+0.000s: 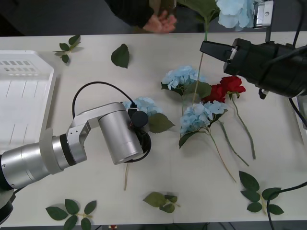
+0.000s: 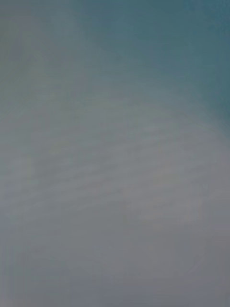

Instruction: Place the red flowers into the right box and the blue flowers into the left box. If a person shows an open palm, hand one flower to the person first, then continue sorting.

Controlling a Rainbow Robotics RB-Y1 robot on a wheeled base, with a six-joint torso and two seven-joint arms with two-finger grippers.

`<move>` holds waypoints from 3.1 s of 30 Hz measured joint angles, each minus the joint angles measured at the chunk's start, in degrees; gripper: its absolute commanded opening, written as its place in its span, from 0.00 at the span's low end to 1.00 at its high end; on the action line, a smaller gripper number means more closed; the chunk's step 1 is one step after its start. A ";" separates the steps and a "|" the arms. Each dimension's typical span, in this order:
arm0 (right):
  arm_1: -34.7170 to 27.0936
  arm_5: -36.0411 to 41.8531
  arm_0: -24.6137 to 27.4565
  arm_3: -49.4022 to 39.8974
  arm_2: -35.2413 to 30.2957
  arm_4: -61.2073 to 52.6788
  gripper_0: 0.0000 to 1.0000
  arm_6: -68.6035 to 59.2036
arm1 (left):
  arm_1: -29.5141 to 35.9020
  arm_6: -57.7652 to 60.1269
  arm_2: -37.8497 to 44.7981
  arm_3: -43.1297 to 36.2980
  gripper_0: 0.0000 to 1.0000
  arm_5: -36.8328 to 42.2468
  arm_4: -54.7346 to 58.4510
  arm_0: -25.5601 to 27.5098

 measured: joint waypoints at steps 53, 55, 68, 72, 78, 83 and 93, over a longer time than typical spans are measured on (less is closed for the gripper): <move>-0.08 -7.78 -3.96 -0.39 1.81 14.33 0.00 -2.17 | 0.01 -0.17 0.00 0.02 1.00 -0.02 -0.41 0.00; -0.11 -6.70 -6.36 -0.42 1.79 17.73 0.00 -7.74 | 0.01 -0.17 0.00 0.02 1.00 -0.03 -0.41 0.00; -0.03 -2.49 -18.57 -2.69 1.77 38.52 0.00 -29.10 | 0.02 -0.18 0.00 0.05 1.00 -0.08 -0.52 0.00; 0.68 2.28 -21.65 -4.01 1.77 46.30 0.00 -32.68 | 0.02 -0.19 0.00 0.06 1.00 -0.11 -0.63 0.00; 3.58 6.83 -22.82 -9.77 1.78 56.47 0.00 -41.59 | 0.02 -0.20 0.00 0.07 1.00 -0.13 -0.71 0.00; 4.22 7.47 -22.79 -15.33 3.19 63.56 0.00 -43.73 | 0.02 -0.21 0.00 0.08 1.00 -0.14 -0.73 0.00; 4.20 -5.44 -15.49 -28.55 16.28 86.16 0.00 -55.86 | 0.04 -0.22 0.00 0.10 1.00 -0.15 -0.81 0.00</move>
